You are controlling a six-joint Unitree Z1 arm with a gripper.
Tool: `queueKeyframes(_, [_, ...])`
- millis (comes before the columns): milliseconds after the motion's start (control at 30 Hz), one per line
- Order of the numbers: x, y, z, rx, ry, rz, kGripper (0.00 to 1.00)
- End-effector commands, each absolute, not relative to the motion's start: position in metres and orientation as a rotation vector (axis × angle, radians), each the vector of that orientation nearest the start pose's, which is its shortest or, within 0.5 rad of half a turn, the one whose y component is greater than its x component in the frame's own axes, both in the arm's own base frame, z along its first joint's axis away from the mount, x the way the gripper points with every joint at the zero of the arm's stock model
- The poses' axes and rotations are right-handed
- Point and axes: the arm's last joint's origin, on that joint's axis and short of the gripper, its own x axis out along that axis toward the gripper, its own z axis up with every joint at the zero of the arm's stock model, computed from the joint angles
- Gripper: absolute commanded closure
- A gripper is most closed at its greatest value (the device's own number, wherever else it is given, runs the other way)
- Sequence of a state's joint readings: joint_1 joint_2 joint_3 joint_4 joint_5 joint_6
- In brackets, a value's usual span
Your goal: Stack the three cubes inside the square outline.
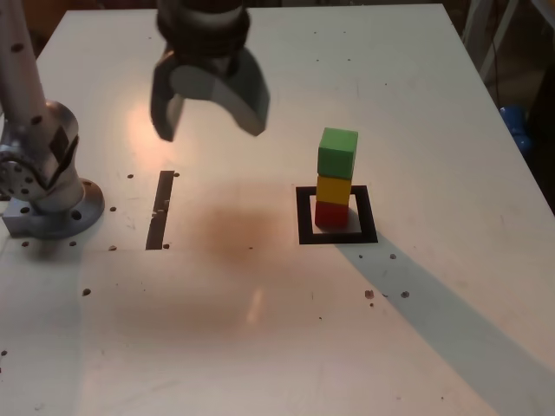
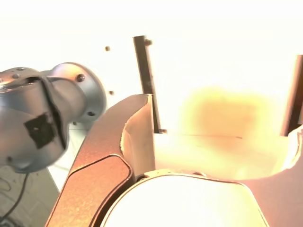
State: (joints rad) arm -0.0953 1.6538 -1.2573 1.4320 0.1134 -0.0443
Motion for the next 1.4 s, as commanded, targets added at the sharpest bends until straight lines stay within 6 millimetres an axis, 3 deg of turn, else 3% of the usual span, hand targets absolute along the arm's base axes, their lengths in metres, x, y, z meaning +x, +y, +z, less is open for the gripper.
queueKeyframes(0, [0.212, -0.015, 0.300, 0.147, 1.811, 0.055, 0.00])
queueKeyframes(633, [0.161, -0.014, 0.241, 0.069, 1.816, 0.022, 0.00])
queueKeyframes(1367, [0.153, -0.009, 0.216, 0.062, 1.804, 0.002, 0.00])
